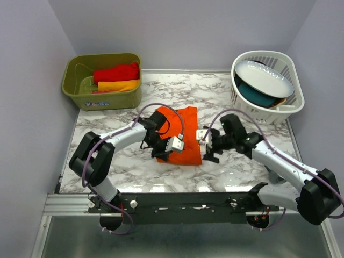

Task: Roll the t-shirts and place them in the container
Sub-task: Roll the T-shirt to the center of the board.

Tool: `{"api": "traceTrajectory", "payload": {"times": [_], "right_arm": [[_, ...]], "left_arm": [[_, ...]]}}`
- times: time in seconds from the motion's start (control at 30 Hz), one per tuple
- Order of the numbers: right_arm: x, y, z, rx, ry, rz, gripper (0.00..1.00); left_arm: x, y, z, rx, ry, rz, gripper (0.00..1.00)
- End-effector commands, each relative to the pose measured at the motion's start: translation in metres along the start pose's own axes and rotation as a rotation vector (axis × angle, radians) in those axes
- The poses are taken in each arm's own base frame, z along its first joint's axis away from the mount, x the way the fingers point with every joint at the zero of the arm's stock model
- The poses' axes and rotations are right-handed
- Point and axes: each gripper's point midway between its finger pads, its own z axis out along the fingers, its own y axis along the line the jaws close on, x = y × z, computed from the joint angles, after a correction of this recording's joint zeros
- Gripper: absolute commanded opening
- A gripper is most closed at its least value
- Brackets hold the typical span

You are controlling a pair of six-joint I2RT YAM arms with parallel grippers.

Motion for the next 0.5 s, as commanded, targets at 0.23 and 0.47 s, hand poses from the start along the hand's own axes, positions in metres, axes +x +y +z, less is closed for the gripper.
{"api": "traceTrajectory", "payload": {"times": [0.23, 0.47], "right_arm": [[-0.023, 0.026, 0.071, 0.056, -0.055, -0.36, 1.0], [-0.008, 0.044, 0.088, -0.048, 0.012, -0.347, 1.0]], "left_arm": [[-0.035, -0.006, -0.01, 0.177, -0.169, -0.165, 0.0], [-0.032, 0.003, -0.016, 0.186, -0.201, -0.22, 0.0]]}}
